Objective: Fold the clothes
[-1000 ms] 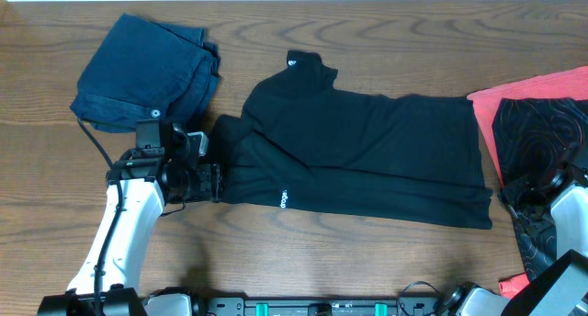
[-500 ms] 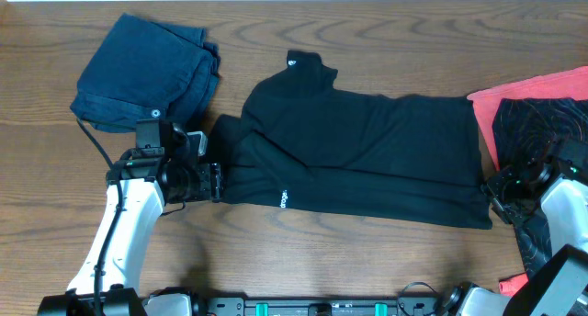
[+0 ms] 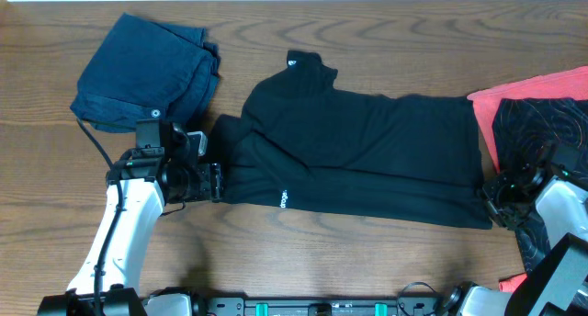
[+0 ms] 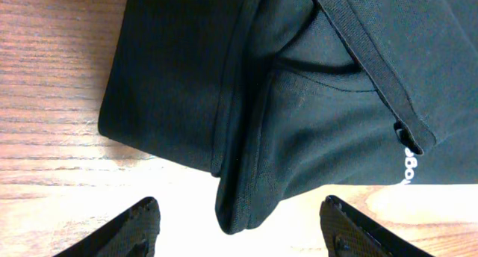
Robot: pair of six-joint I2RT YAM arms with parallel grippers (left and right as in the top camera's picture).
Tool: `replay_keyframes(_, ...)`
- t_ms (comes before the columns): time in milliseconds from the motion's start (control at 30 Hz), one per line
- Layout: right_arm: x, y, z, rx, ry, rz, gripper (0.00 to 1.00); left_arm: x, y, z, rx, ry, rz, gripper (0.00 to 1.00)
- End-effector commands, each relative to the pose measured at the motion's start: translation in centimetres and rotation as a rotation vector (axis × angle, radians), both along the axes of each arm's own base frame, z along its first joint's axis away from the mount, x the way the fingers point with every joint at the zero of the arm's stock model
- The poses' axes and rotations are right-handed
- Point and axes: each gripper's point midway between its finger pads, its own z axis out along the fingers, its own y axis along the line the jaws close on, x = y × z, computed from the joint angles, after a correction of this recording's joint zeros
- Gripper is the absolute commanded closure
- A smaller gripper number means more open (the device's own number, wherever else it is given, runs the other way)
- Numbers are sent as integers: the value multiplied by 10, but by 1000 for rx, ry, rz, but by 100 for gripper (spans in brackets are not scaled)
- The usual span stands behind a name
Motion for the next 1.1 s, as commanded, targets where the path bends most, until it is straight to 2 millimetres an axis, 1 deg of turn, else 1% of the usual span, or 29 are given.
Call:
replay_keyframes(0,-4,3,-8,2,10,-13,62,3,2,3,9,-9,5,30)
replay_keyframes(33,-4,3,-9,4,11,-23,69,3,2,3,9,-10,5,29)
replay_keyframes(67,-3,4,-8,7,8,-27,82,3,2,3,9,-10,5,29)
replay_keyframes(100,-1,6,-8,20,-5,-23,93,3,2,3,9,-10,5,30)
replay_keyframes(167,7,11,-3,58,-45,-16,97,3,2,3,9,-10,5,30)
replay_keyframes(267,27,22,13,131,-133,33,96,3,2,3,9,-12,5,29)
replay_keyframes(367,34,19,23,125,-155,35,96,3,2,3,9,-13,5,30)
replay_keyframes(500,40,10,24,96,-168,-7,98,5,2,4,9,-18,5,29)
replay_keyframes(600,50,4,28,88,-208,-59,98,6,2,4,9,-24,6,30)
replay_keyframes(800,61,-1,31,93,-245,-139,94,7,2,4,10,-27,6,29)
replay_keyframes(833,62,-1,31,94,-247,-145,89,7,2,4,10,-28,5,30)
replay_keyframes(900,64,-3,32,85,-256,-147,71,7,2,4,10,-29,6,30)
replay_keyframes(933,64,-6,32,73,-257,-149,67,7,2,4,10,-29,6,30)
replay_keyframes(1000,63,-11,31,50,-252,-158,65,7,2,4,10,-28,5,29)
replay_keyframes(1067,66,-10,33,47,-273,-110,70,7,2,4,10,-28,5,29)
